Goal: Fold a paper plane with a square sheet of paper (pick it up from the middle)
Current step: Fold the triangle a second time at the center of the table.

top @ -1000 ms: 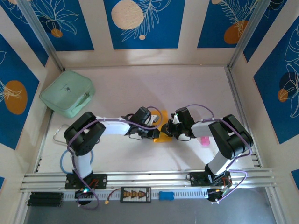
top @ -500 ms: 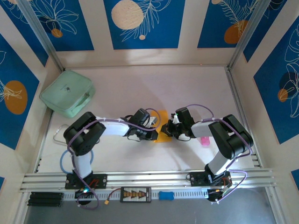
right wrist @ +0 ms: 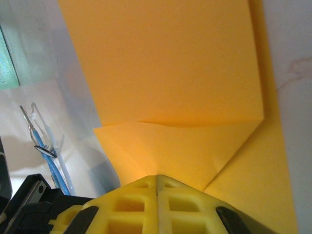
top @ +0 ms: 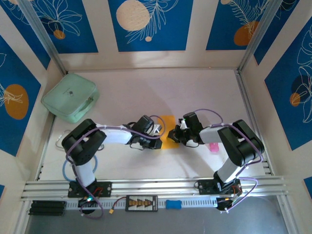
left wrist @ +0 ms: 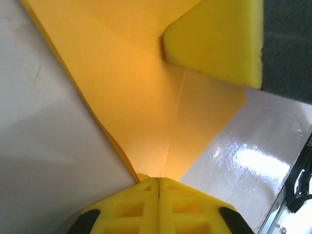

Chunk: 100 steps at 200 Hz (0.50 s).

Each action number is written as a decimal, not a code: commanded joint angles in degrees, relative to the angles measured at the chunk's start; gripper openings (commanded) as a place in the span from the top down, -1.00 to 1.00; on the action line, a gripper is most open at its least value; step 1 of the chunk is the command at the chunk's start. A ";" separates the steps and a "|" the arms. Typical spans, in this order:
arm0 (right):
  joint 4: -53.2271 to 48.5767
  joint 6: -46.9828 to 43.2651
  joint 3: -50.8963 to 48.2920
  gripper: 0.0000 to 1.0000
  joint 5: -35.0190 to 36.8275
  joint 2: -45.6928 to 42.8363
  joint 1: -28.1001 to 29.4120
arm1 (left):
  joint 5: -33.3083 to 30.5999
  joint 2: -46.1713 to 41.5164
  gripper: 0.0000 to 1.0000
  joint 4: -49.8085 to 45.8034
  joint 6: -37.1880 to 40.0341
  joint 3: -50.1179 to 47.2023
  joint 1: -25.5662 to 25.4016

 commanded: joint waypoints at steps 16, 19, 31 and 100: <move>-8.35 0.70 -1.36 1.00 4.28 0.97 0.00 | -1.29 -3.23 0.96 -5.47 2.39 -1.55 0.28; -8.34 0.66 -1.30 1.00 4.29 0.97 0.06 | -1.44 -3.51 0.97 -5.50 2.46 -1.59 0.28; -8.53 0.66 -1.24 1.00 4.22 0.97 0.01 | -2.37 -5.00 0.97 -4.97 2.50 -2.16 0.19; -9.15 0.56 -1.03 1.00 4.49 0.57 0.23 | 0.93 -2.62 0.97 3.07 -2.43 2.01 0.38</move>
